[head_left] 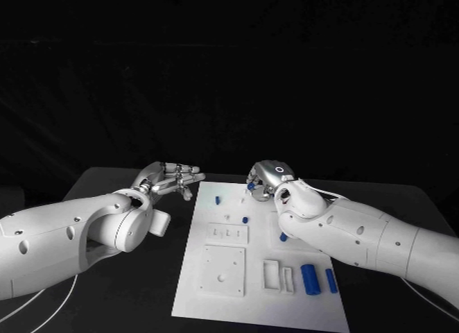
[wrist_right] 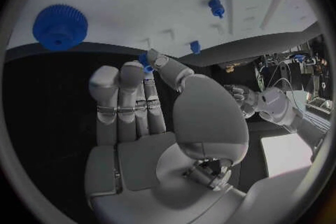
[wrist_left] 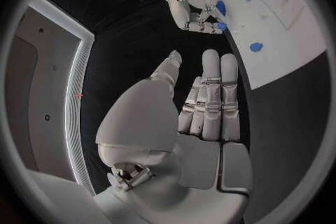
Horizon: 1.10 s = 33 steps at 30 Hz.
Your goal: Assemble the parts on the task board
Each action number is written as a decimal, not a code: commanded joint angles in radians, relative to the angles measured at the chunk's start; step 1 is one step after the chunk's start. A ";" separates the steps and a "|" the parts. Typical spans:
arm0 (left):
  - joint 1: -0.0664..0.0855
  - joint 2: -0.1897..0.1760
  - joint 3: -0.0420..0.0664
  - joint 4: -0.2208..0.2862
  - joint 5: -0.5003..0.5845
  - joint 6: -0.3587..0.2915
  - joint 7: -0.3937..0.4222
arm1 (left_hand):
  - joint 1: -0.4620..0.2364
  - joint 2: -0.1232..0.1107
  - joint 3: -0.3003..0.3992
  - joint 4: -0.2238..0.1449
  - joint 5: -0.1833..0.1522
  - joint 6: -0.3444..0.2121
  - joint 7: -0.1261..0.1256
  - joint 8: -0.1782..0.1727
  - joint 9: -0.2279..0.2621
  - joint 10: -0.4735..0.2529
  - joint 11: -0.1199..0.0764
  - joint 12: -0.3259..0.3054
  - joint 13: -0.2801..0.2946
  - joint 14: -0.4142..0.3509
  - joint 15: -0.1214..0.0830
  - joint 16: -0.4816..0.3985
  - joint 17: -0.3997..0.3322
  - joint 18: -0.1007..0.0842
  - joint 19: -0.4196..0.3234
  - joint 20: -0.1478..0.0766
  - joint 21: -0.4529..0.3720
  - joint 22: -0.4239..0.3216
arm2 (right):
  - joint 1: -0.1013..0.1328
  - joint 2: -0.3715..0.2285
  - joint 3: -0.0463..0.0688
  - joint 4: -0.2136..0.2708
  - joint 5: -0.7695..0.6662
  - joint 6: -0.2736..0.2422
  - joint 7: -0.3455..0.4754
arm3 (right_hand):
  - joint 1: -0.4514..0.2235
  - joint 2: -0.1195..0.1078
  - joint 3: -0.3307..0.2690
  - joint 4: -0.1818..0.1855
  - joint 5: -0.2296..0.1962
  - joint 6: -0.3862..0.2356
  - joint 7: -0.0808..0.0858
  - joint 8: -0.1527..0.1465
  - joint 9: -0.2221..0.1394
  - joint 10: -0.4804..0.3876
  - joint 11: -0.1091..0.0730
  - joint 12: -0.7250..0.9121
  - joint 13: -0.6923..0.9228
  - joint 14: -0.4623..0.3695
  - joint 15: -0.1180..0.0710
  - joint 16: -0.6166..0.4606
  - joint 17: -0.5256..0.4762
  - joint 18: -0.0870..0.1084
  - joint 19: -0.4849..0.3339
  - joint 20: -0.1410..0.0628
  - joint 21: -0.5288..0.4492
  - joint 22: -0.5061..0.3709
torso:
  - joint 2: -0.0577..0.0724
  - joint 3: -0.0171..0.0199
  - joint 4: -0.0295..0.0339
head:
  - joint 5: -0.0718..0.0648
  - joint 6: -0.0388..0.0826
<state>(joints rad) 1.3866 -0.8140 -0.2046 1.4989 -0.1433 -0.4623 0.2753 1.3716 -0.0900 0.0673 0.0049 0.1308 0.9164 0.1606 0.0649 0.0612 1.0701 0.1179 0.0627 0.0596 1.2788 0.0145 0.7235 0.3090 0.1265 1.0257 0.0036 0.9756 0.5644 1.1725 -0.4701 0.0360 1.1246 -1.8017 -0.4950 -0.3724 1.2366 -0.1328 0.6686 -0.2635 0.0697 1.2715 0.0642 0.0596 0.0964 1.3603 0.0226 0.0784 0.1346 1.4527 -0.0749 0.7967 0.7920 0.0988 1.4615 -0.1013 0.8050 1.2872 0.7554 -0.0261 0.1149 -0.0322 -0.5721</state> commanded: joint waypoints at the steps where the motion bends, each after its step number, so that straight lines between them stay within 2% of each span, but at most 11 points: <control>1: 0.006 0.001 0.001 0.008 -0.013 -0.027 -0.007 | 0.004 0.003 -0.001 -0.007 0.004 0.007 0.000 0.006 0.001 0.005 -0.002 -0.002 0.000 0.007 0.002 0.004 0.001 0.016 -0.005 -0.004 0.005 0.000 | 0.001 0.008 0.000 -0.006 -0.029 -0.031 -0.027 | 0.000 -0.004 0.033 0.029 -0.001 0.007 0.003 0.004 0.084 0.029 -0.022 0.001 0.055 0.000 -0.005 0.004 -0.001 -0.001 0.023 -0.001 -0.007 0.001 | 0.008 -0.0054 0.0078 | -0.002 0.001; 8: 0.012 -0.001 0.001 0.016 -0.014 -0.031 -0.009 | 0.004 0.003 -0.001 -0.009 0.004 0.009 0.000 0.006 0.002 0.005 -0.002 -0.002 0.000 0.008 0.002 0.006 0.001 0.016 -0.005 -0.004 0.007 0.000 | 0.001 0.015 0.000 -0.006 -0.030 -0.018 -0.020 | 0.001 -0.004 0.029 0.028 -0.005 0.009 0.003 0.004 0.079 0.031 -0.022 -0.001 0.049 0.000 -0.004 0.006 -0.004 -0.001 0.027 -0.001 -0.014 0.012 | 0.013 -0.0111 0.0132 | -0.008 0.005; 12: 0.014 -0.001 0.001 0.018 -0.014 -0.031 -0.010 | 0.004 0.003 -0.001 -0.009 0.004 0.009 0.000 0.006 0.002 0.005 -0.002 -0.002 0.000 0.008 0.002 0.006 0.001 0.016 -0.005 -0.004 0.007 0.000 | 0.001 0.019 0.000 -0.009 -0.030 -0.009 -0.016 | 0.002 -0.001 0.022 0.027 -0.003 0.010 0.003 0.004 0.076 0.030 -0.021 -0.002 0.045 -0.002 -0.005 0.006 -0.006 -0.002 0.030 -0.002 -0.018 0.019 | 0.013 -0.0100 0.0109 | -0.005 0.005; 19: 0.016 0.001 0.001 0.017 -0.014 -0.028 -0.013 | 0.003 0.004 -0.001 -0.010 0.003 0.007 0.000 0.005 0.001 0.004 -0.002 -0.002 0.000 0.008 0.002 0.006 0.001 0.016 -0.006 -0.004 0.009 -0.001 | 0.001 0.021 -0.001 -0.012 -0.029 0.013 -0.016 | 0.000 -0.001 0.021 0.025 0.003 0.010 0.003 0.005 0.074 0.032 -0.022 -0.001 0.043 -0.001 -0.005 0.008 -0.007 -0.002 0.032 -0.002 -0.025 0.026 | 0.013 -0.0100 0.0116 | -0.005 0.005; 24: 0.016 -0.001 0.001 0.016 -0.014 -0.027 -0.015 | 0.003 0.004 -0.001 -0.011 0.003 0.006 0.000 0.005 0.001 0.003 -0.002 -0.002 0.000 0.007 0.002 0.007 0.001 0.016 -0.006 -0.004 0.010 -0.002 | 0.001 0.018 -0.001 -0.010 -0.029 0.029 -0.019 | -0.001 -0.002 0.020 0.023 0.012 0.011 0.003 0.004 0.073 0.033 -0.022 -0.001 0.042 -0.001 -0.005 0.008 -0.007 -0.002 0.033 -0.002 -0.029 0.030 | 0.014 -0.0090 0.0081 | -0.001 0.004; 33: 0.017 0.001 0.001 0.013 -0.014 -0.025 -0.015 | 0.003 0.004 -0.001 -0.011 0.003 0.006 0.000 0.005 0.001 0.003 -0.002 -0.002 0.000 0.007 0.002 0.007 0.001 0.016 -0.006 -0.004 0.010 -0.002 | 0.001 0.025 -0.002 -0.013 -0.028 0.046 -0.016 | -0.003 -0.002 0.017 0.024 0.021 0.011 0.003 0.004 0.072 0.034 -0.022 -0.001 0.041 -0.001 -0.005 0.009 -0.008 -0.002 0.034 -0.002 -0.033 0.035 | 0.016 -0.0103 0.0119 | -0.003 0.007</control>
<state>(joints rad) 1.4005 -0.8154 -0.2045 1.5113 -0.1518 -0.4871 0.2571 1.3716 -0.0900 0.0655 0.0010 0.1308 0.9163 0.1606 0.0649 0.0611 1.0701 0.1179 0.0627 0.0596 1.2788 0.0145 0.7234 0.3093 0.1218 1.0220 -0.0001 0.9834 0.5635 1.1735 -0.4477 0.0342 1.1128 -1.8151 -0.4752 -0.3867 1.2342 -0.1430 0.6809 -0.2506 0.0891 1.2750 0.0678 0.0603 0.0964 1.3642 0.0258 0.0748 0.1639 1.4517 -0.0760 0.8015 0.7850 0.0919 1.4615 -0.1012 0.7782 1.3081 0.7704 -0.0360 0.1247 -0.0334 -0.5653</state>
